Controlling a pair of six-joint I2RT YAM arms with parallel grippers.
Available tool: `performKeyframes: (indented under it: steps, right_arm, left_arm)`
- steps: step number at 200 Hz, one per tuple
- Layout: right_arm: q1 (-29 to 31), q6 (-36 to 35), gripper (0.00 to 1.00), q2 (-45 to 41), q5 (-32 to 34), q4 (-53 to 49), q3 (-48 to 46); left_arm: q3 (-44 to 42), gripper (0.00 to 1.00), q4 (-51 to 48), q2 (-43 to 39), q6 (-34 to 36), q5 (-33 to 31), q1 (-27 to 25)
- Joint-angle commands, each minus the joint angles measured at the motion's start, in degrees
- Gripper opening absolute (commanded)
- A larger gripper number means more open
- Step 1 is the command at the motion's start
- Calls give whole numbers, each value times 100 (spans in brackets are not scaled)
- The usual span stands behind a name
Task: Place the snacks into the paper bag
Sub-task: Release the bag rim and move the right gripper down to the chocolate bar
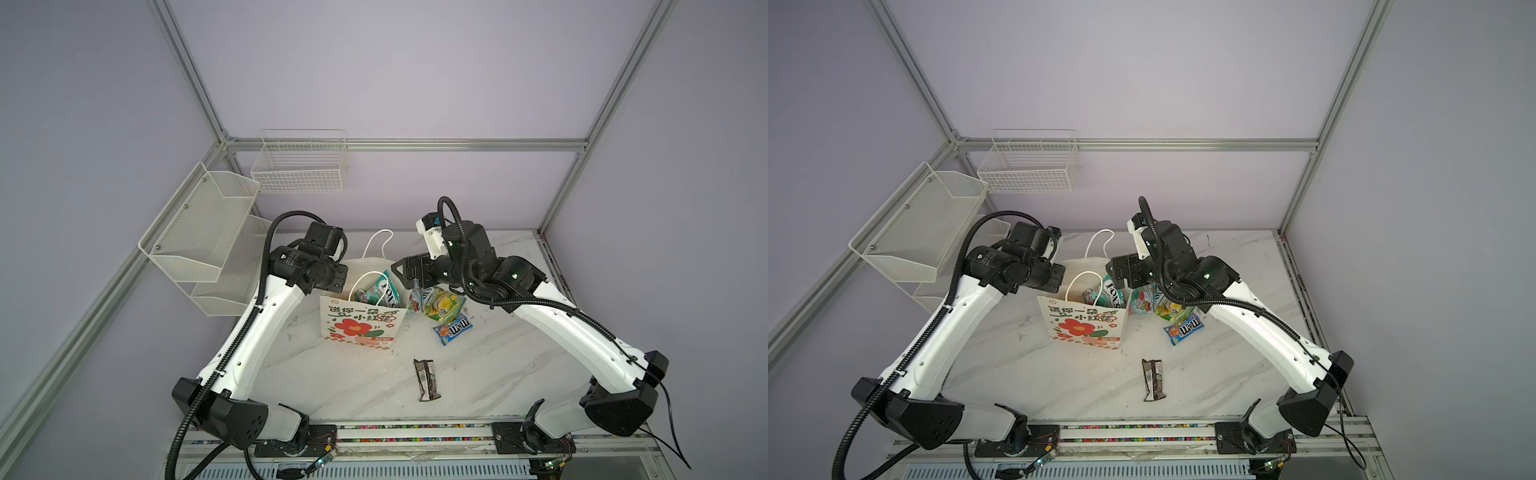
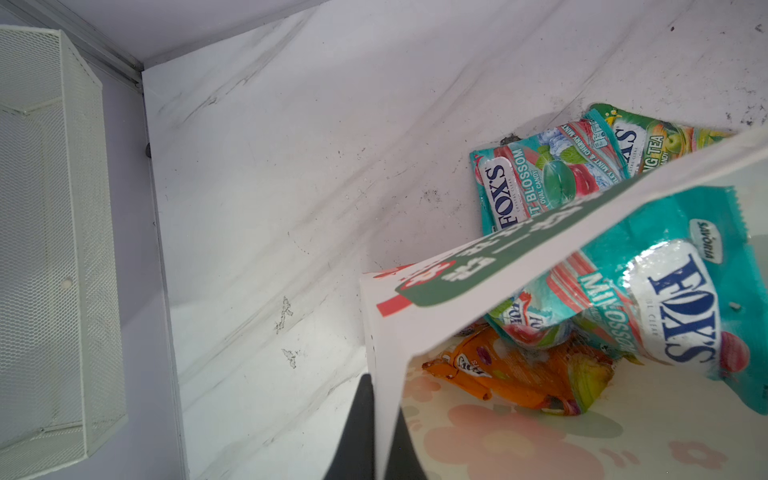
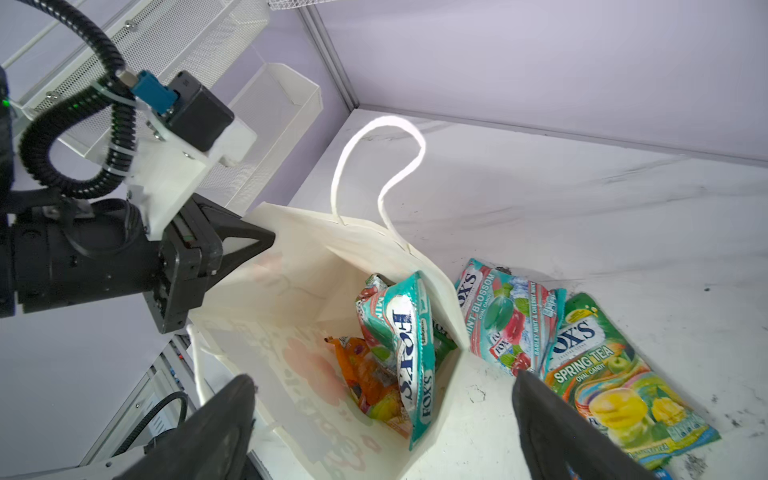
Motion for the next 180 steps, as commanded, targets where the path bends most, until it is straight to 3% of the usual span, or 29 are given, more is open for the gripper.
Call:
performKeyframes:
  steps: [1,22,69,121,180]
  right_arm:
    - [13,-61,97,-332,737,-81,-313]
    - [15,98,97,-612,1355,-169,-605]
    - [17,153,97,-918,1498,-167,-1283]
    - [12,322,97,-1168,1013,-66,-2012]
    - [16,628,97,-1454,613,50,-3228]
  left_arm:
    - [482,0,196,-80,127,-94,32]
    - [656,0,108,-73,154,-175,32]
    - [1204,0,-180,-19,290,-427,32]
    - [1645,0,-363,287,332,-457,23]
    - [1372,0,-272,305,271,-480,14]
